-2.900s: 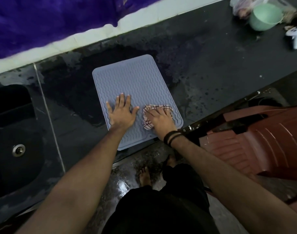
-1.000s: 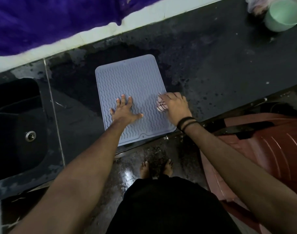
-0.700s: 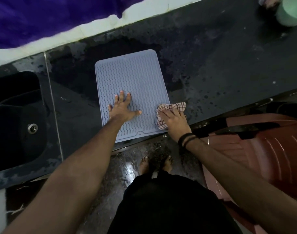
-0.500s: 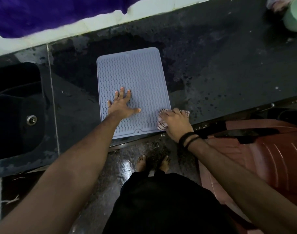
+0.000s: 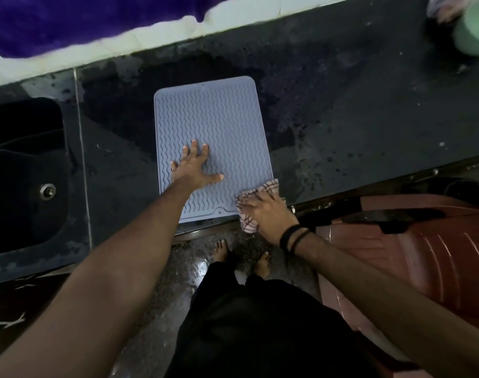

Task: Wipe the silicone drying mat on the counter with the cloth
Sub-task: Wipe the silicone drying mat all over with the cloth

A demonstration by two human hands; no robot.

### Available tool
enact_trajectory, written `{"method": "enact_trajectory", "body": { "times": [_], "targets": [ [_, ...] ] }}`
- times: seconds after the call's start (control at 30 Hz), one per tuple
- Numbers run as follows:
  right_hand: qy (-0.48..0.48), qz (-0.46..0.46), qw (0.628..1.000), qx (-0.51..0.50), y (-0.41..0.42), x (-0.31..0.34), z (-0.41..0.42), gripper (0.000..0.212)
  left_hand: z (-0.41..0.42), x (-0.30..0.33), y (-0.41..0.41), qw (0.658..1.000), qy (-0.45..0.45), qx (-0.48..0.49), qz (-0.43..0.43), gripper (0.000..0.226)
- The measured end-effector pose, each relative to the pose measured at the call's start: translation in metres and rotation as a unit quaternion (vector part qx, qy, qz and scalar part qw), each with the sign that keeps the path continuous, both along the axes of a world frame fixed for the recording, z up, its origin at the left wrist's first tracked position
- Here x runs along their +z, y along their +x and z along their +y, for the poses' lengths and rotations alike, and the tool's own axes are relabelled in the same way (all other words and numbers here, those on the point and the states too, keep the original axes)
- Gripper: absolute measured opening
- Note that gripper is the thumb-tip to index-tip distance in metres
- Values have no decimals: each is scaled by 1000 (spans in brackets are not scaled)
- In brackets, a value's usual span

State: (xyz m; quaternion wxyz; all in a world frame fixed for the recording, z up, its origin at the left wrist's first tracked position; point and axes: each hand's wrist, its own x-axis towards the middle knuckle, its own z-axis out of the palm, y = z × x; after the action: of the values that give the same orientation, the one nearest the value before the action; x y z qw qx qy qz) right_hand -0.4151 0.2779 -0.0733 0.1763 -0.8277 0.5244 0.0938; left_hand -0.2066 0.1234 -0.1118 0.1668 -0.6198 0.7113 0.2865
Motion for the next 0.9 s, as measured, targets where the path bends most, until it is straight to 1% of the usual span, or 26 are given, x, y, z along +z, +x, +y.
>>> {"method": "enact_trajectory", "body": {
  "times": [0.07,0.17,0.23,0.3,0.37,0.53,0.6,0.67,0.7,0.77,0.83,0.9],
  "targets": [
    [4,-8,998,-58,-9,9,-13,54,3,2,1,1000,-4,0,6,107],
    [-73,-55,981,-174,-12,15,-56,57,3,7,0,1000,-9,-3,7,106],
    [-90,-65,972,-207,-3,12,-84,60,4,10,-1,1000,-14,-4,2,105],
    [-56,-46,976,-203,8,3,-95,63,6,11,-2,1000,-16,-5,-1,105],
    [-23,-1,982,-186,12,-9,-89,68,6,11,-1,1000,-9,-3,3,105],
    [-14,18,982,-188,2,-13,-45,64,5,7,-1,1000,-10,-1,13,105],
    [1,31,982,-188,0,-7,-31,65,4,4,-3,999,-36,-1,14,104],
    [14,27,977,-212,-2,5,-35,59,2,2,-2,995,-89,-12,32,98],
    [3,20,973,-231,1,10,-42,55,0,1,-1,992,-111,-16,51,93],
    [-48,-3,961,-273,11,19,-65,52,-7,-3,2,989,-126,-17,80,87],
    [-92,-37,952,-291,28,24,-95,55,-17,-6,4,989,-126,-19,80,82],
    [-84,-62,954,-282,50,20,-121,61,-27,-11,8,991,-111,-26,69,78]
  ]
}}
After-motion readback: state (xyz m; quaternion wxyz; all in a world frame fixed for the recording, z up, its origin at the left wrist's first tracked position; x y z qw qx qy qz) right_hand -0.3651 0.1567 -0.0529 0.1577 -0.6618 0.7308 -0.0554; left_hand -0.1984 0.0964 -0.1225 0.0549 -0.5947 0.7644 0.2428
